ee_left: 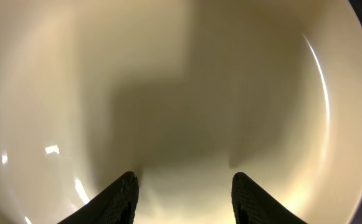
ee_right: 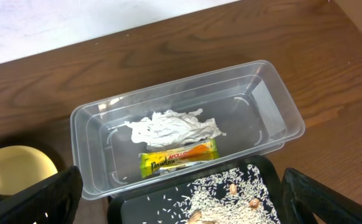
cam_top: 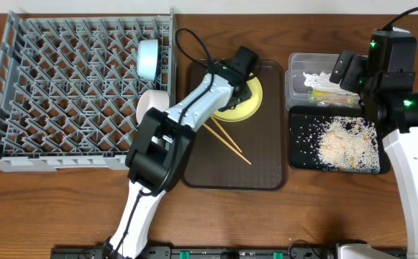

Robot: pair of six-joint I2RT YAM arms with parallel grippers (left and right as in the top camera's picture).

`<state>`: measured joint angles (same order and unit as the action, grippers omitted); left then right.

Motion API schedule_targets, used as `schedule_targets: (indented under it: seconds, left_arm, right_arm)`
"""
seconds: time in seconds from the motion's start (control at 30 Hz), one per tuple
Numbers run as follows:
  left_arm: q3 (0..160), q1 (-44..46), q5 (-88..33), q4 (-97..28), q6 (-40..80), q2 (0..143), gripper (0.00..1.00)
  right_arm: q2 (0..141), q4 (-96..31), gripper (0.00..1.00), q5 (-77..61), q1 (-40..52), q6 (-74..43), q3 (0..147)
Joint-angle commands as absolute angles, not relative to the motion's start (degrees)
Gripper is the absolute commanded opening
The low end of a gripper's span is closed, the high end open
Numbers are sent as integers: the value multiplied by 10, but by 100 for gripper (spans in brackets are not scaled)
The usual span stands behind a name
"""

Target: Sort waste into correct bins and load items into the dishwasher

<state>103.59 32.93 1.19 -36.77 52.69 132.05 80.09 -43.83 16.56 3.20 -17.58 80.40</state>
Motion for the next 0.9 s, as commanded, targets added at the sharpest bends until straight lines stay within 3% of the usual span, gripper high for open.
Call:
schedule_targets:
  seconds: [0.0,0.67,0.87]
  left_arm:
    - [1032,353,4,-368,519,1327,50]
    - [1032,404,-32,-326,516,1327,51]
    - [1032,372,-39,-333,445,1308,51]
  right_arm:
    - [798,-438,99,176,27,-182,805]
    - [798,-438,99,176,27,-182,805]
    - [798,-438,99,176,27,-182,805]
